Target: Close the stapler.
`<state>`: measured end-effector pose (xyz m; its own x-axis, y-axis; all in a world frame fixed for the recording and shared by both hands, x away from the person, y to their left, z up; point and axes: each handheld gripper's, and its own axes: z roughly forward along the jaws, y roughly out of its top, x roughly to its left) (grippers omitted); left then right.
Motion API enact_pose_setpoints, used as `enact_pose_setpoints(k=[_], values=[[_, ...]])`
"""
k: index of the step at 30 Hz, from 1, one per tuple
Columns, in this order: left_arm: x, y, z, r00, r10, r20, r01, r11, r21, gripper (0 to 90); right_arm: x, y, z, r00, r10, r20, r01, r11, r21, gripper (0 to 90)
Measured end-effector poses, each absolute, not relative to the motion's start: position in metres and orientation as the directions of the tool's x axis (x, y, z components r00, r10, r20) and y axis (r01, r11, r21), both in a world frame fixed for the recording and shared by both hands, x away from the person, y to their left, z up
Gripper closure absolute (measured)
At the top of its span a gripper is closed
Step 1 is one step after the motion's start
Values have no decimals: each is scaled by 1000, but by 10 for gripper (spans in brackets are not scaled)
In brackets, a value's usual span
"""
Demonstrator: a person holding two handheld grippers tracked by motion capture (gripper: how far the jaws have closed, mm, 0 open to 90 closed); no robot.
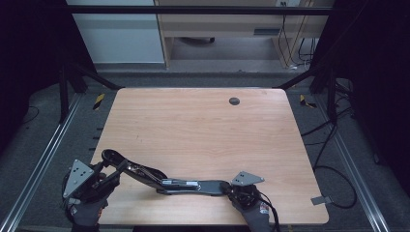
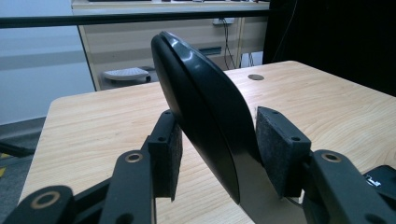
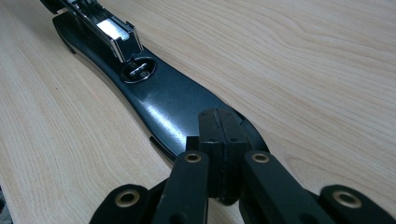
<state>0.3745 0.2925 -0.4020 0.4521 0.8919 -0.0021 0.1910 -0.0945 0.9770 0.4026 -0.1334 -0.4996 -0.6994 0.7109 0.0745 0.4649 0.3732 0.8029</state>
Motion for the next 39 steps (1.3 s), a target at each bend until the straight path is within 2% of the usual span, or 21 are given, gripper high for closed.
enact_pose_setpoints(k=[39], values=[[372,271,-391,475,880,16,160,-104,982,554,401,-136,-502,-694,713,104,474,343,811,900]])
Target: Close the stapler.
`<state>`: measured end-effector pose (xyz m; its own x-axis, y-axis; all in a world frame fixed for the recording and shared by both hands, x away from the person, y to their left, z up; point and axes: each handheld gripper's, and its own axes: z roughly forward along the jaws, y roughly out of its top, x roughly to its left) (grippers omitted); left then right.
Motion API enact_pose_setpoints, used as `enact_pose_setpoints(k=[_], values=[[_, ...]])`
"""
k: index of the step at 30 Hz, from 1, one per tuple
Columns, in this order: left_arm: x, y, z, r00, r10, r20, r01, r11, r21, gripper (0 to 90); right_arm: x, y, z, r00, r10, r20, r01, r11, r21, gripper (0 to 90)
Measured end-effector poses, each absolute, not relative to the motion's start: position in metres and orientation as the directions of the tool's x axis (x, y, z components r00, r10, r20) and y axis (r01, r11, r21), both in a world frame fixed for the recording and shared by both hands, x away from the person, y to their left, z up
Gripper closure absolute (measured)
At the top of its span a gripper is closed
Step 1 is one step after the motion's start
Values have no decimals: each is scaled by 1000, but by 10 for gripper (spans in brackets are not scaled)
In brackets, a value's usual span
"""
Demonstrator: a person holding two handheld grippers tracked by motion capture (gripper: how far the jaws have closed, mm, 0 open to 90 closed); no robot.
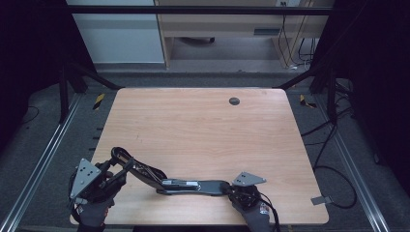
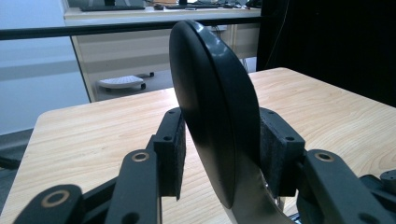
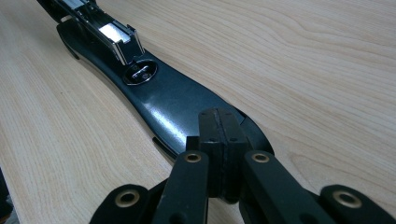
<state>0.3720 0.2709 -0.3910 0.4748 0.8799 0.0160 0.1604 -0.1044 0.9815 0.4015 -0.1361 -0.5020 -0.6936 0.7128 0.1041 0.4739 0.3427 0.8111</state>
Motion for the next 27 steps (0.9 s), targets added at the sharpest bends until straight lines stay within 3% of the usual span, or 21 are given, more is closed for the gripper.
enact_pose_setpoints(k=[27], values=[[372,247,-383,501,863,70,127,-154,980,573,401,-137,-502,-693,713,107,474,339,813,900]])
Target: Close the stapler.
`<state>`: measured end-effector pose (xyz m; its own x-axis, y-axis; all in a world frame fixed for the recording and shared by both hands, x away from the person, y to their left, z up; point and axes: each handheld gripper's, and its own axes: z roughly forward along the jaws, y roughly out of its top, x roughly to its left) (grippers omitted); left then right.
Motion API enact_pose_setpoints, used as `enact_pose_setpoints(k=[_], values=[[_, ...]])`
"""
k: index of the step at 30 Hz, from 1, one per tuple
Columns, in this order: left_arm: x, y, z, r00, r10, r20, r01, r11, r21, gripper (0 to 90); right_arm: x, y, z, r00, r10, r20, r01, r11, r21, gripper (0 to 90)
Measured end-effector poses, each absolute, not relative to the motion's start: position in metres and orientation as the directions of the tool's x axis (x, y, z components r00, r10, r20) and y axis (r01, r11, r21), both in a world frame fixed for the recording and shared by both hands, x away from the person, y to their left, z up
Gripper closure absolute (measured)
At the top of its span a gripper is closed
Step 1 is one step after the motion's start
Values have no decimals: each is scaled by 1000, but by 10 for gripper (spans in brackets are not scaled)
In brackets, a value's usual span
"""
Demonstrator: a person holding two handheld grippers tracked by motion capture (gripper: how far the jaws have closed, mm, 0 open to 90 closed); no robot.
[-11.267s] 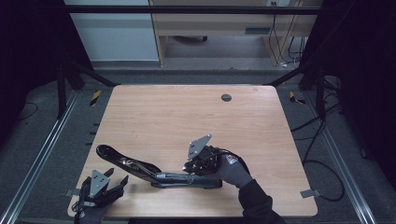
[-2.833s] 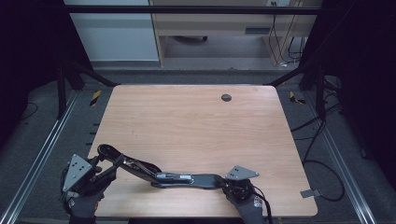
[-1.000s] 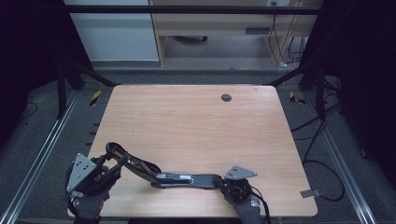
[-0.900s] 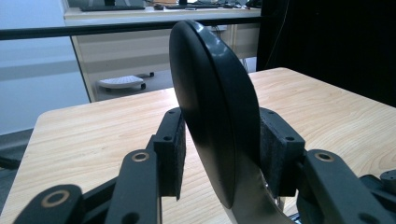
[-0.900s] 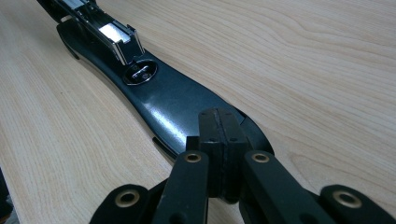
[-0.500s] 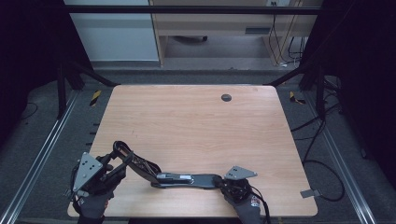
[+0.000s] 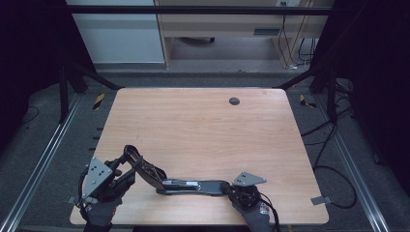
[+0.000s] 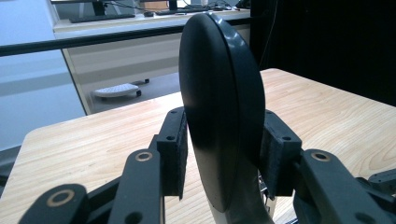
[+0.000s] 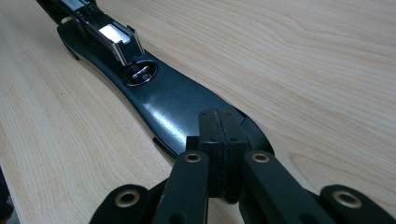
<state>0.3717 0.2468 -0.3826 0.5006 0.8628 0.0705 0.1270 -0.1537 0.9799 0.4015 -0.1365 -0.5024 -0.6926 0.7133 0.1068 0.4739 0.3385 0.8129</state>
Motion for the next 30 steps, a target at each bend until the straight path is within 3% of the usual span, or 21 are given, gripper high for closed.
enact_pose_setpoints(k=[30], values=[[373,227,-375,523,841,135,113,-225,968,580,401,-137,-502,-691,715,112,478,335,812,900]])
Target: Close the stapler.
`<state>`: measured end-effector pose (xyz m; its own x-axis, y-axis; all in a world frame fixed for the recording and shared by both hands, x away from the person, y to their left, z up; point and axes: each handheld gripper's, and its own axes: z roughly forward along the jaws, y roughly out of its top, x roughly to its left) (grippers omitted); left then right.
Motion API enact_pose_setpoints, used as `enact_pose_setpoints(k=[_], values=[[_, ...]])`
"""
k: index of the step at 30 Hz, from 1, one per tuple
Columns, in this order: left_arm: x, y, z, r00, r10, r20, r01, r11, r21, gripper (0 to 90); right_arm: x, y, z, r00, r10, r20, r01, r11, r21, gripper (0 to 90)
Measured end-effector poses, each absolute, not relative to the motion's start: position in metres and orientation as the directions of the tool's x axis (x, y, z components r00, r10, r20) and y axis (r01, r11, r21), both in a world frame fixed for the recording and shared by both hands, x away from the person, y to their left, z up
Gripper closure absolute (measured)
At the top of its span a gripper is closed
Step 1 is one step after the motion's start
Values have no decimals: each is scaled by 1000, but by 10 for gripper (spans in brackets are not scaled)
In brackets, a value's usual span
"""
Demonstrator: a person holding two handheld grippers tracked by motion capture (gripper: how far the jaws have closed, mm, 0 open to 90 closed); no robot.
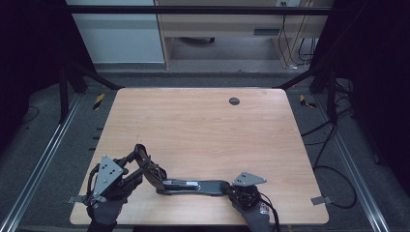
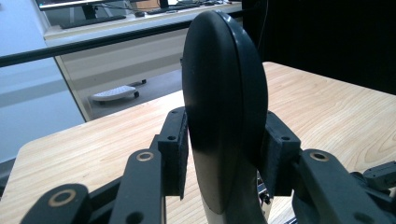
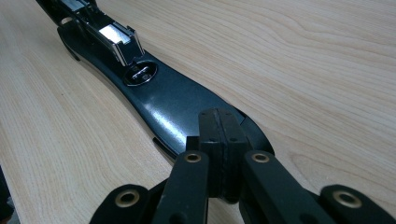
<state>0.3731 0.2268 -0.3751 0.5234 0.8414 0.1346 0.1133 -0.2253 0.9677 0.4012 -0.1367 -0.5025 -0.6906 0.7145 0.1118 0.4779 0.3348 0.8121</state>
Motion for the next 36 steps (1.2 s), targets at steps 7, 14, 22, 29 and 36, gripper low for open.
enact_pose_setpoints(k=[7,14,22,29,36], values=[[374,223,-372,523,839,149,123,-248,961,580,401,-137,-503,-691,714,113,476,333,814,900],[374,214,-371,526,832,176,113,-274,955,583,401,-137,-503,-691,714,114,478,333,813,900],[373,206,-369,528,824,205,108,-304,947,585,401,-137,-503,-692,713,116,477,332,814,900],[374,200,-368,532,816,227,103,-328,939,586,401,-137,-503,-692,713,114,477,332,814,900],[374,195,-368,537,808,242,98,-345,934,586,401,-137,-503,-693,712,114,476,332,814,900]])
